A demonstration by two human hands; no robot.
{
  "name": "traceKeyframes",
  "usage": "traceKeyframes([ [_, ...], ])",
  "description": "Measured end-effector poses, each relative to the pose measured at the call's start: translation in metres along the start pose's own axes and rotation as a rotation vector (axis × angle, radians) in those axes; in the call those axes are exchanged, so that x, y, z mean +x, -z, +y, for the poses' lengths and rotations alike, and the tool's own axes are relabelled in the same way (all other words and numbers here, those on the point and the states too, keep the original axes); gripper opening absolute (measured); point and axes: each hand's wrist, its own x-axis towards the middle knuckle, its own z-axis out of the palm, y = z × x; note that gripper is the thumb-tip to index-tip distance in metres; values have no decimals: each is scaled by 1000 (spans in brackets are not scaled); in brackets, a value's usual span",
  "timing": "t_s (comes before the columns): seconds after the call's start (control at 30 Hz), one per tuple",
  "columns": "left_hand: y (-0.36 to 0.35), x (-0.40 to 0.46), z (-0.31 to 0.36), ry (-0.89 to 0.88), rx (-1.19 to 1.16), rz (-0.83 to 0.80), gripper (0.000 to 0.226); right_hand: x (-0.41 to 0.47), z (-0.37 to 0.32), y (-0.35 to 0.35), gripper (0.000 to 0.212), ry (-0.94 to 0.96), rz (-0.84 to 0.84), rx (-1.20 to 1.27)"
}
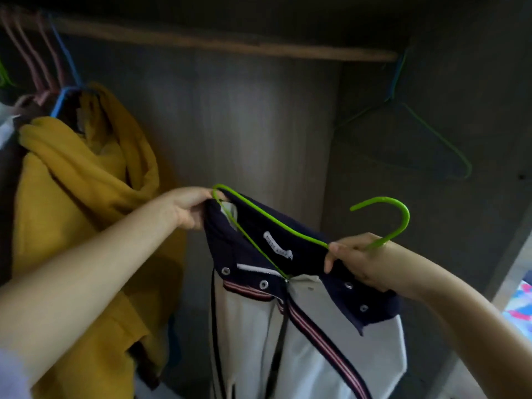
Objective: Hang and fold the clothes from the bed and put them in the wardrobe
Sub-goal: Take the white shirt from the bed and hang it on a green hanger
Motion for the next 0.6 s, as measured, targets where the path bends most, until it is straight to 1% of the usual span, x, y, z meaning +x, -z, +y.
traceKeyframes([
  [0.1, -2, 7, -14, 66, -17, -135, 22, -6, 8, 10, 41, -121, -5, -151],
  [0.13, -8, 11, -21, 95, -10, -147, 22, -7, 10, 11, 41, -152, -22, -181],
  [0.2, -25, 20, -36, 125, -3, -123, 34, -7, 15, 12, 42, -191, -53, -227],
  [0.23, -36, 26, -43, 92, 30, -85, 33, -7, 16, 13, 42, -207, -65, -233],
  [0.27, -46, 31, -50, 13, 120, -18, 27, -7, 18, 14, 42, -218, -79, -234],
  [0.3, -54, 37, -55, -102, 304, 70, 21, -6, 20, 14, 42, -221, -91, -245],
  [0.37, -70, 45, -64, -344, 796, 216, 9, -4, 24, 12, 41, -220, -110, -324],
  [0.4, -80, 45, -69, -464, 992, 266, 7, -2, 25, 9, 41, -230, -124, -366],
  [0.43, -91, 44, -72, -599, 1090, 270, 8, 2, 26, 4, 39, -254, -147, -374],
  [0.47, -101, 43, -76, -726, 1104, 228, 10, 6, 26, 1, 37, -279, -185, -359],
  [0.5, -110, 41, -80, -819, 1079, 169, 10, 12, 24, 0, 35, -319, -213, -270],
  [0.53, -116, 40, -82, -861, 1057, 131, 9, 18, 22, 4, 33, -362, -224, -118],
  [0.57, -118, 40, -83, -850, 1050, 126, 8, 25, 17, 10, 31, -398, -230, 58],
  [0.6, -116, 41, -83, -798, 1042, 141, 10, 32, 11, 17, 29, -414, -241, 209],
])
